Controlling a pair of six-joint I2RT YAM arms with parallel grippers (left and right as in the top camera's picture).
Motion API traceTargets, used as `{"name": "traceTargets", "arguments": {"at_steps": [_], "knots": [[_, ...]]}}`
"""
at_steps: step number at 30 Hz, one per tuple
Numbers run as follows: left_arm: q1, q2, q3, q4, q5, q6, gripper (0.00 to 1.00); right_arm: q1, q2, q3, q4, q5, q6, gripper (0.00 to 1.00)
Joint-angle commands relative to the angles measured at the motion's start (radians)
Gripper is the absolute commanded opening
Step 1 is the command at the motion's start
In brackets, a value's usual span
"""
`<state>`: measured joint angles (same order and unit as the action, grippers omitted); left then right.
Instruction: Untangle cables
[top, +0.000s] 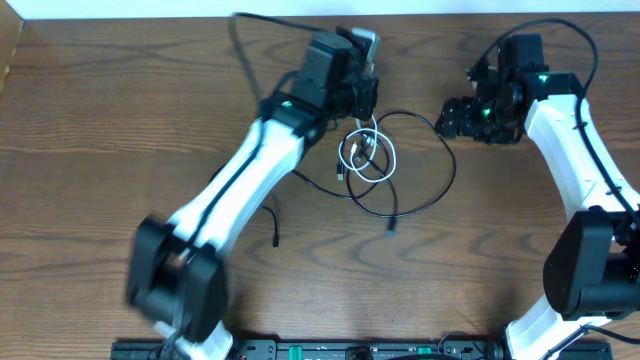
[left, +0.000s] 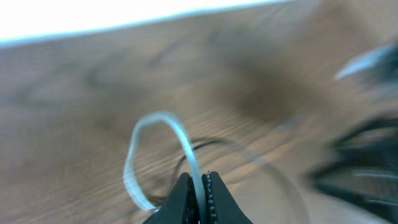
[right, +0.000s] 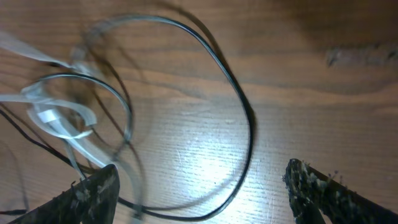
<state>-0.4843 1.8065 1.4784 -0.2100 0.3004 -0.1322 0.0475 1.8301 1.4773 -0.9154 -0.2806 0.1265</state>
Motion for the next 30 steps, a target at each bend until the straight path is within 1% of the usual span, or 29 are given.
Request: {"name": "traceTargets", "arguments": {"at_steps": [1,3,6,12,16,19,21,25,26,28,30], "knots": [[0.003,-0.159,0.011,-0.014,0.104,-0.016,0.07,0.002,0.005,-0.050,0.026,-0.027,0.008,0.81],[0.003,-0.191,0.011,-0.013,0.121,-0.017,0.07,0.003,0.005,-0.065,0.043,-0.064,0.007,0.81],[0.005,-0.251,0.012,-0.002,0.139,-0.077,0.07,0.012,0.005,-0.071,0.055,-0.098,0.008,0.81],[0.020,-0.326,0.035,0.017,0.214,-0.153,0.08,0.033,0.005,-0.071,0.067,-0.124,0.007,0.81],[0.053,-0.359,0.063,0.017,0.255,-0.239,0.08,0.041,0.005,-0.071,0.080,-0.133,0.008,0.81],[0.088,-0.364,0.084,0.027,0.323,-0.317,0.07,0.042,0.005,-0.071,0.093,-0.160,0.008,0.81],[0.117,-0.364,0.093,0.065,0.392,-0.386,0.08,0.042,0.005,-0.071,0.103,-0.176,0.008,0.81],[0.179,-0.364,0.106,0.205,0.544,-0.561,0.07,0.042,0.005,-0.071,0.117,-0.208,0.007,0.82],[0.188,-0.364,0.109,0.230,0.563,-0.587,0.08,0.042,0.005,-0.071,0.121,-0.230,0.003,0.82],[0.198,-0.364,0.111,0.275,0.584,-0.628,0.07,0.042,0.005,-0.071,0.141,-0.323,-0.048,0.82],[0.207,-0.364,0.111,0.335,0.590,-0.686,0.07,0.042,0.005,-0.071,0.174,-0.478,-0.111,0.81]]}}
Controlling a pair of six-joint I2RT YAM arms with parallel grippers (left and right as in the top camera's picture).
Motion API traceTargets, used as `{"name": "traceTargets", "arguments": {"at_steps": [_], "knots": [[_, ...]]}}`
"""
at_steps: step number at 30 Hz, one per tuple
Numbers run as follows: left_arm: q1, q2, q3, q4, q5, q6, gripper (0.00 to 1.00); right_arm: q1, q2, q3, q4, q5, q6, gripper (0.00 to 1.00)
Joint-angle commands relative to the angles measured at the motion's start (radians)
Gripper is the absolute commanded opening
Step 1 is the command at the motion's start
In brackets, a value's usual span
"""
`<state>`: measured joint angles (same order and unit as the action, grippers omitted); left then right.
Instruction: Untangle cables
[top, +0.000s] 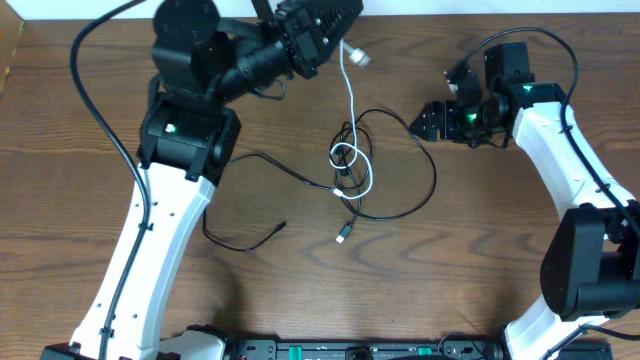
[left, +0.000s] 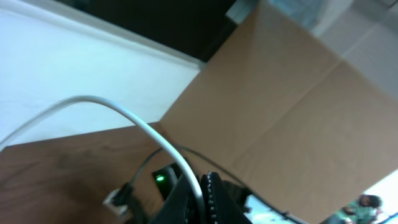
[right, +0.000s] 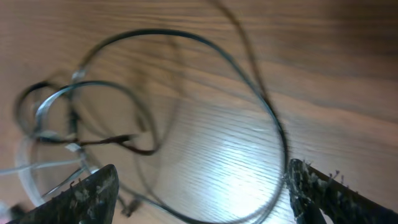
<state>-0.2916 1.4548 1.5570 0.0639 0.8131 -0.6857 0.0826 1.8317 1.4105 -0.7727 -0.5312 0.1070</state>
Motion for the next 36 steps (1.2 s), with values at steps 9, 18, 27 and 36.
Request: {"name": "traceTargets", "arguments": {"at_steps": [9,18,27,36], "knots": [[0.063,-0.013,0.033,0.294,0.076,-0.316,0.08,0.056,0.003,-0.005,0.081,-0.407,-0.149,0.76],[0.140,-0.013,0.089,0.343,0.039,-0.394,0.07,0.177,0.003,-0.008,0.082,-0.328,-0.149,0.64],[0.140,-0.013,0.105,0.312,0.051,-0.393,0.07,0.309,0.070,-0.011,0.225,-0.134,-0.010,0.57],[0.146,-0.013,0.105,0.180,0.053,-0.286,0.08,0.319,0.198,-0.011,0.268,-0.011,0.204,0.51]]}}
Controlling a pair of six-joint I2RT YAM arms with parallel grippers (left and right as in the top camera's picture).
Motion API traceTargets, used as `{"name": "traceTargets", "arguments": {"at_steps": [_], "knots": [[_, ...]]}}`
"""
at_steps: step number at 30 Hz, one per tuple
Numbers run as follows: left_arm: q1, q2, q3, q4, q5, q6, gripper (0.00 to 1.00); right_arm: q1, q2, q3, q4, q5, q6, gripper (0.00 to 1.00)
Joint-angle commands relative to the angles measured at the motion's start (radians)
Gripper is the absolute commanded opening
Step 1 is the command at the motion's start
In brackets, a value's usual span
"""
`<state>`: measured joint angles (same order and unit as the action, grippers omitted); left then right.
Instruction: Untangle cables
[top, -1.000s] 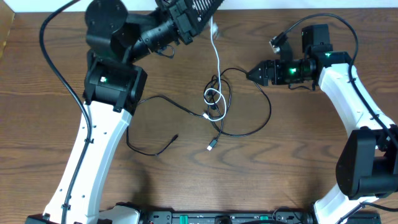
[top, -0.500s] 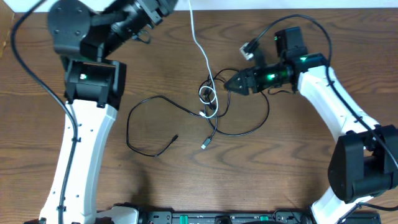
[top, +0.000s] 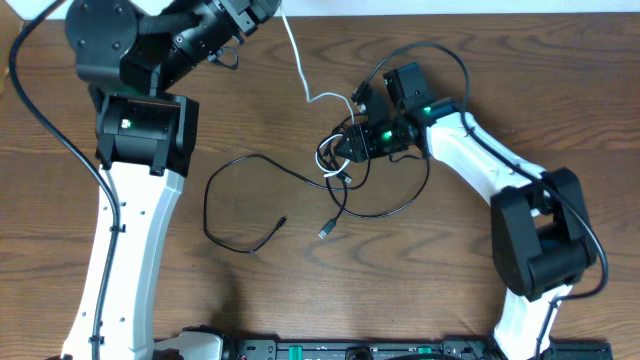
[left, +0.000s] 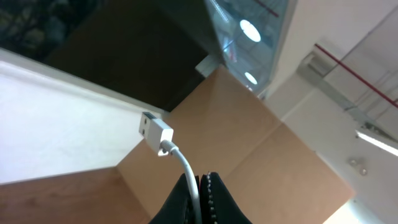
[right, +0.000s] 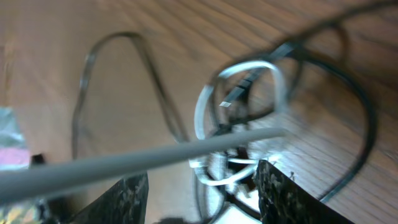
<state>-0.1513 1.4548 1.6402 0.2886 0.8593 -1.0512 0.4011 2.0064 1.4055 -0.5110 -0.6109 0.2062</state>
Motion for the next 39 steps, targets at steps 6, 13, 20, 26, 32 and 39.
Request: {"name": "traceTargets", "arguments": {"at_steps": [6,13,20,26,32,39], "knots": [[0.005,-0.010,0.021,-0.202,-0.008,0.195,0.07,0.021,0.043,-0.006,0.039,0.138,0.198,0.39],[0.005,-0.003,0.020,-0.383,-0.034,0.320,0.07,0.076,0.072,-0.006,0.077,0.189,0.270,0.19],[0.005,-0.003,0.019,-0.706,-0.197,0.497,0.07,0.101,0.075,-0.006,0.053,0.310,0.315,0.01],[0.005,-0.003,0.019,-0.921,-0.327,0.610,0.08,0.068,0.012,0.008,0.051,0.125,0.140,0.01],[0.005,-0.003,0.019,-1.062,-0.494,0.613,0.42,-0.034,-0.216,0.009,-0.008,-0.047,0.111,0.01],[0.004,0.003,-0.007,-1.144,-0.513,0.614,0.89,-0.117,-0.371,0.009,-0.115,-0.005,0.122,0.01]]}}
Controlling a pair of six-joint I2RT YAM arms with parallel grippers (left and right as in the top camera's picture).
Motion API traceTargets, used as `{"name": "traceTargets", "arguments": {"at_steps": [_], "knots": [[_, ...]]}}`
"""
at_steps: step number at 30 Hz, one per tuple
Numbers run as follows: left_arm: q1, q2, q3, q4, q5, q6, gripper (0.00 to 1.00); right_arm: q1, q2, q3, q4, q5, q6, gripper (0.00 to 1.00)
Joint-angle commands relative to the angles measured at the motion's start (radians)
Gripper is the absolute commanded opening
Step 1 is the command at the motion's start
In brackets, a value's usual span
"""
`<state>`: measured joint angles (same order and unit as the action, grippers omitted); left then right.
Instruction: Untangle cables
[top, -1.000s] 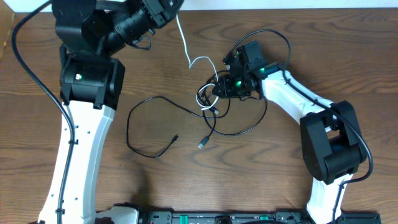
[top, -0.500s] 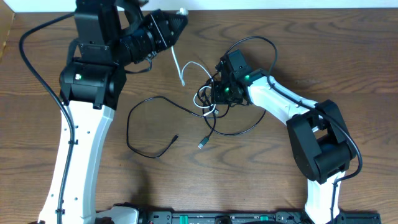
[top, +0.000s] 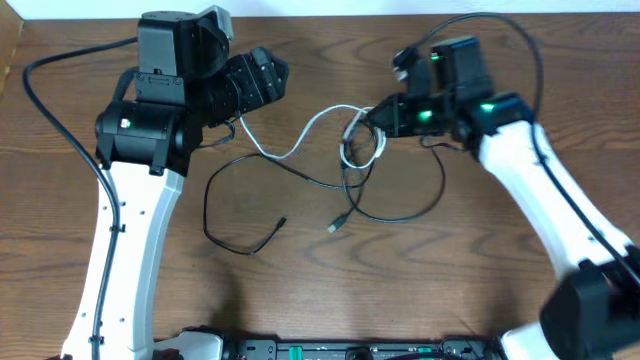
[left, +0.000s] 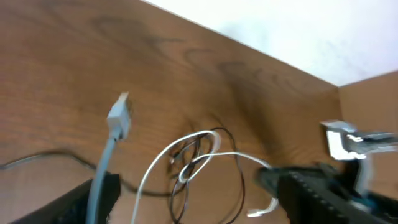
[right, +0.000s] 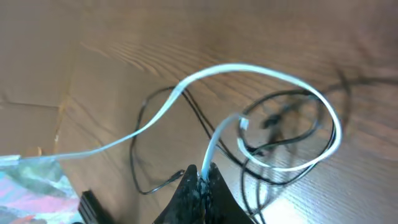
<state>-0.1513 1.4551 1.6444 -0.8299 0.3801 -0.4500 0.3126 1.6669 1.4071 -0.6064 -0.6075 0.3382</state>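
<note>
A white cable (top: 300, 140) runs from under my left gripper across to a knot of loops (top: 360, 145) tangled with a thin black cable (top: 290, 172). My right gripper (top: 385, 115) is shut on the white cable beside the knot; the right wrist view shows the fingertips (right: 200, 177) pinching it, with the white loop (right: 280, 118) lifted. My left gripper (top: 262, 82) hangs open at the upper left. In its wrist view the jaws stand far apart (left: 199, 199), and the white cable's USB plug (left: 118, 115) rises past the left finger (left: 87, 202).
The black cable's loose ends lie on the wooden table (top: 450, 290) at the front left (top: 280, 225) and the middle (top: 338, 226). A cardboard box (top: 10, 50) stands off the table's left edge. A black bar (top: 350, 350) runs along the front edge.
My left gripper was shut on the white cable near its plug, raised high; now it is open and lower. My right gripper, open at the knot then, is now shut on the white cable.
First my left gripper was shut on the white cable at the knot, my right gripper open off to the right. Then the left held the cable up near the far edge, later higher by the plug, with the right open at the knot. Now the right holds it, the left is open.
</note>
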Motion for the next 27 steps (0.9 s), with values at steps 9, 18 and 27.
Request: {"name": "traceTargets", "arguments": {"at_steps": [9,18,27], "knots": [[-0.085,0.143,-0.020,-0.133,0.087,0.188,0.91,-0.118,-0.191,0.022,0.047,-0.017,0.081,0.01],[-0.188,0.278,-0.020,-0.075,0.087,0.188,0.91,-0.176,-0.230,0.124,0.071,-0.098,0.103,0.01],[-0.227,0.421,-0.020,0.104,0.087,0.138,0.90,-0.195,-0.234,0.151,0.077,-0.163,0.111,0.01]]}}
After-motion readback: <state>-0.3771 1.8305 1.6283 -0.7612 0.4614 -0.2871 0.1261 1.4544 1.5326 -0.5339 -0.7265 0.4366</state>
